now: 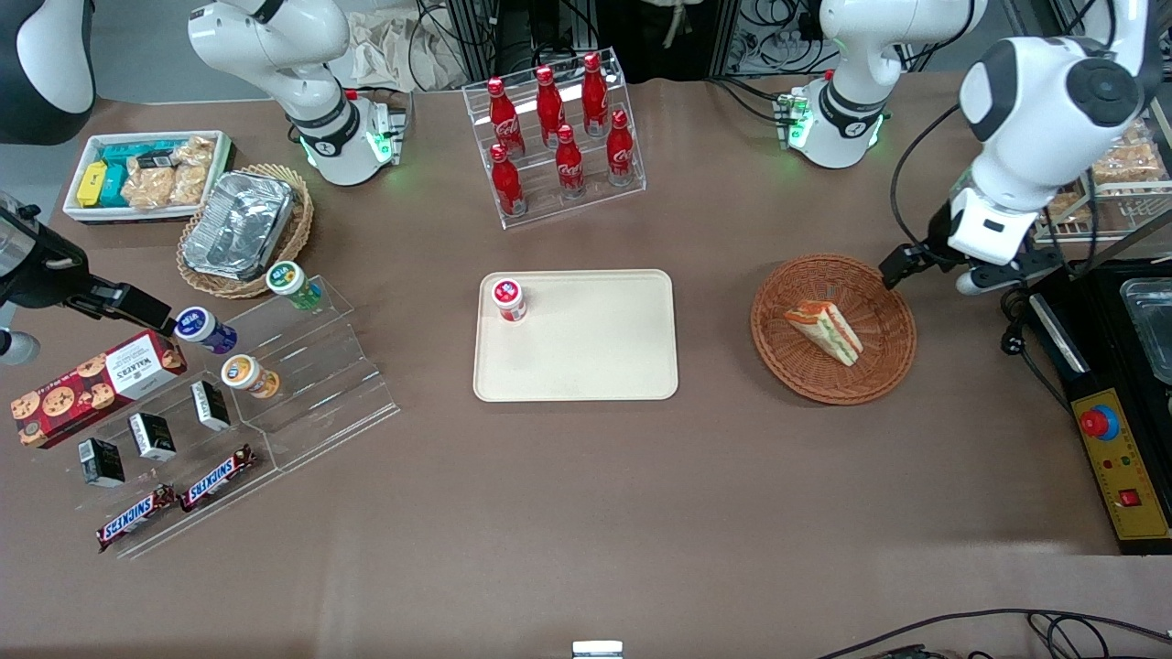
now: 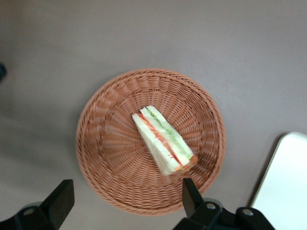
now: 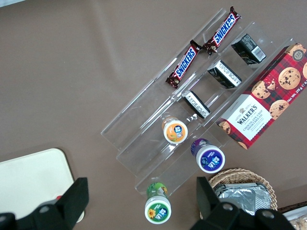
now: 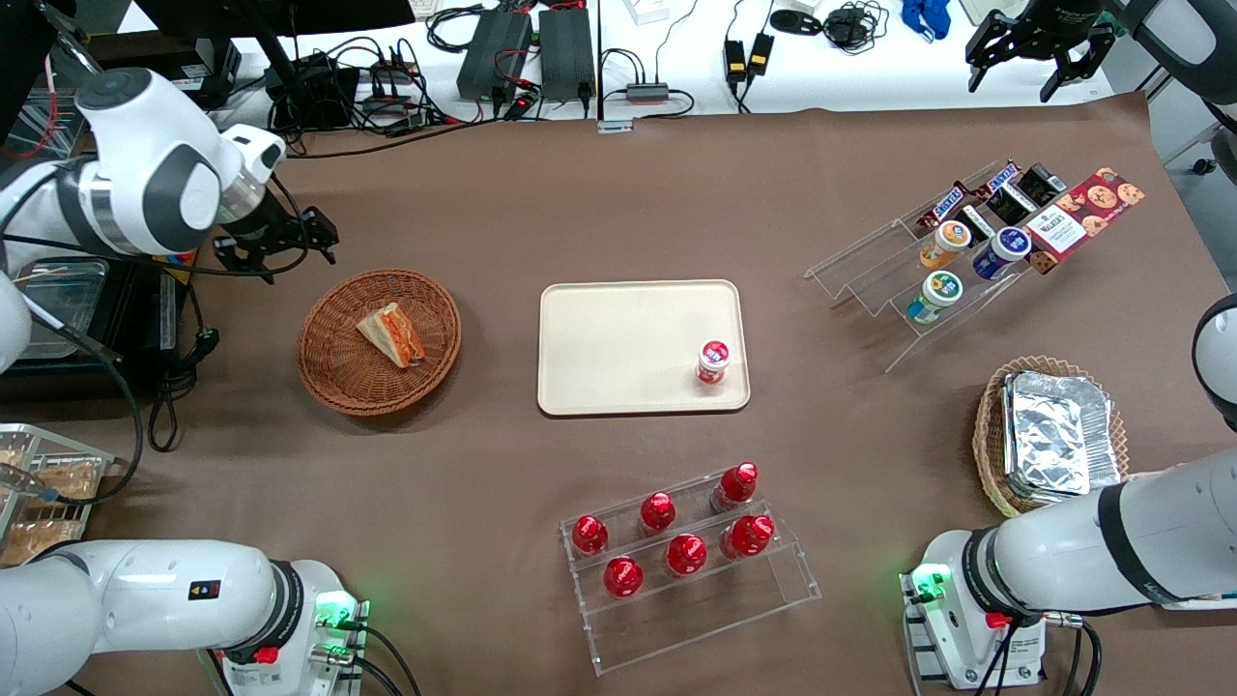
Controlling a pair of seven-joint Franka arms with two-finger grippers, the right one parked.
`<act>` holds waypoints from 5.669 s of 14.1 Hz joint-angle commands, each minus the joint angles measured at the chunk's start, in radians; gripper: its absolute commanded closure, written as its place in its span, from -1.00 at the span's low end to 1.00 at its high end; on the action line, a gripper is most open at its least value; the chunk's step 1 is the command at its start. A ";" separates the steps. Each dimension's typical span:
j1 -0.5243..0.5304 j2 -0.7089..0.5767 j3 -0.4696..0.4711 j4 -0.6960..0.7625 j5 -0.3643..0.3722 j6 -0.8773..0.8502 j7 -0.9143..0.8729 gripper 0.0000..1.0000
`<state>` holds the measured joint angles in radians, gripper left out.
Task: Place sandwich from basket to tray
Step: 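Move the left gripper over the sandwich in the wicker basket, then lower the left gripper and close it on the sandwich wedge, then lift the sandwich up out of the basket with the left gripper, then carry the held sandwich over the cream tray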
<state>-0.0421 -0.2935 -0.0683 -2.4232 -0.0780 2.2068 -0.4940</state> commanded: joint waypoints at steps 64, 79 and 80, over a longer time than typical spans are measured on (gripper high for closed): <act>-0.170 0.436 -0.234 0.635 0.063 -0.445 -0.371 1.00; -0.384 0.727 -0.304 0.570 0.191 0.034 -0.365 1.00; -0.386 0.741 -0.304 0.561 0.222 0.056 -0.367 1.00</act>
<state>-0.4145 0.4265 -0.3783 -1.8578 0.0928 2.2241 -0.8661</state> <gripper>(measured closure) 0.846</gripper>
